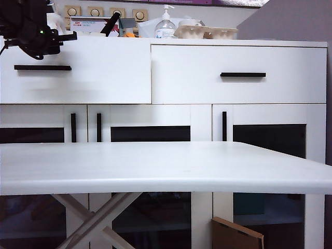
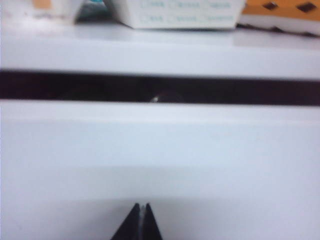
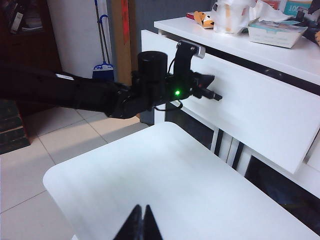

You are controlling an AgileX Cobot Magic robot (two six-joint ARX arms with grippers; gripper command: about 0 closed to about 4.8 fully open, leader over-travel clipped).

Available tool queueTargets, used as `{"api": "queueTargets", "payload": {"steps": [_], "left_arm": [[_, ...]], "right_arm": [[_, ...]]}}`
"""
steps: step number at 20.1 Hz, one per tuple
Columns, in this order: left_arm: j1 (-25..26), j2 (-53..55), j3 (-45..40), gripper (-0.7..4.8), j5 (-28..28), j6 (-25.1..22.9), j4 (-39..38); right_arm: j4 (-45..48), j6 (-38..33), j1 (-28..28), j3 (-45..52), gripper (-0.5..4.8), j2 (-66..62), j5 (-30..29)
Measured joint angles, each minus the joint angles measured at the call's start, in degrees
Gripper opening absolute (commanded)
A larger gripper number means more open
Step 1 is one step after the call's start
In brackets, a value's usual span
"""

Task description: Pick up a can of beer from the white table, open the left drawer, place the beer inside the drawer, and finally close the drawer.

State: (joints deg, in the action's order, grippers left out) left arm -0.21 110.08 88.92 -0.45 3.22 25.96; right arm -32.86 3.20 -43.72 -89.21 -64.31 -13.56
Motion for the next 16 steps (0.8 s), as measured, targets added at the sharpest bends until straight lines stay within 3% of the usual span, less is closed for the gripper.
{"api": "queueTargets", "payload": {"steps": [16], "left_arm": [[0.87, 12.33, 20.83, -0.06, 0.48, -0.02, -10.84]], "right_arm": [[-2.12, 0.0, 0.02, 0.0, -0.01, 0.0, 0.81]]}}
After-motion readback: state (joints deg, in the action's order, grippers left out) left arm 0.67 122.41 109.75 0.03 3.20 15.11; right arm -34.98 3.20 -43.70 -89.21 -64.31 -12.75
